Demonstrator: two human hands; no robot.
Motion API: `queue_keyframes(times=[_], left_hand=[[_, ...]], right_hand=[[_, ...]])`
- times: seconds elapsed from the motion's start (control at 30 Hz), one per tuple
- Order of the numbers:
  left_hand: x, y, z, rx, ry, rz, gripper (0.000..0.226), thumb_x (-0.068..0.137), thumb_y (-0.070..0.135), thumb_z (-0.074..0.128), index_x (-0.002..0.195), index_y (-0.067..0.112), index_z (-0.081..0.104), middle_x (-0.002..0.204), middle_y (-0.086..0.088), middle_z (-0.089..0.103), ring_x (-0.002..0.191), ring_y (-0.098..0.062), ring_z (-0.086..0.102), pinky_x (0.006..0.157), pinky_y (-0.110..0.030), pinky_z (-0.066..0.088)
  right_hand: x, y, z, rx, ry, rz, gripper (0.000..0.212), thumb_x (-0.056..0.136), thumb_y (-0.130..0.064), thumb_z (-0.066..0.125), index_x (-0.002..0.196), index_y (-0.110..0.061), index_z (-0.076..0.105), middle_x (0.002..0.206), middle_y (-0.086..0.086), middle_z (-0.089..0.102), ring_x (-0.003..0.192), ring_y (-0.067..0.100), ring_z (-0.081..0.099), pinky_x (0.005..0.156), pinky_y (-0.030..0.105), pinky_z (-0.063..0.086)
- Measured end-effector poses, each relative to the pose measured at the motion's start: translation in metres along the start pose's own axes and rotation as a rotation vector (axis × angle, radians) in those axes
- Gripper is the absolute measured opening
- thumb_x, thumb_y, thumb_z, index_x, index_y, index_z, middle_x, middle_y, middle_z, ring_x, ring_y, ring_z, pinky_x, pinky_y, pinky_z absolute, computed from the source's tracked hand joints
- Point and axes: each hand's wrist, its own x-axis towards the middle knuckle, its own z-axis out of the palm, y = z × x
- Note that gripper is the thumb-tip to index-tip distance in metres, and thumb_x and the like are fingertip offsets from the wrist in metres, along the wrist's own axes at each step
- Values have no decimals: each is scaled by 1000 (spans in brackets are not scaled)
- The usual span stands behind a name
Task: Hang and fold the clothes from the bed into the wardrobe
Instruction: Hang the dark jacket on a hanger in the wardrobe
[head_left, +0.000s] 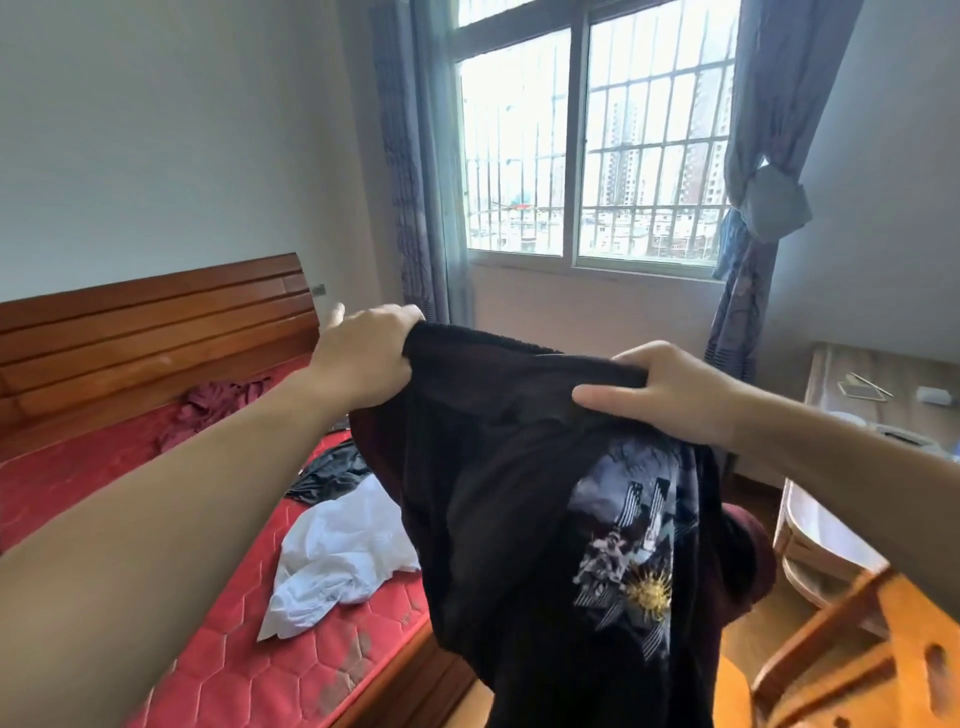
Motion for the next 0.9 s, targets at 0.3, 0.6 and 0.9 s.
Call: queue_keyframes(times=[0.3, 0.6, 0.9], left_hand=[[-53, 33, 13, -815, -200, -41, 52, 69, 30, 73, 114, 40, 49, 111, 10, 61, 107, -13, 60, 92, -33, 51], [-100, 82, -6, -972, 164, -177, 23, 97, 26, 55, 91, 12, 73, 87, -12, 72, 79, -21, 65, 78, -45, 51], [-186, 77, -73, -810, 235, -355, 25, 92, 14, 50, 71, 15, 63, 65, -1, 60, 63, -14, 56, 62, -32, 43]], right_hand=[[23, -46, 14, -510, 503, -300, 38, 82, -24, 61, 52, -23, 38, 49, -7, 42, 50, 10, 41, 51, 26, 29], [-4, -50, 38, -317, 451, -483, 31, 79, -34, 71, 62, -18, 51, 54, -5, 50, 54, 15, 48, 53, 27, 38], [-41, 22, 128, -26, 112, -300, 15, 80, -2, 58, 82, -17, 61, 64, -11, 59, 63, 13, 53, 57, 16, 38]])
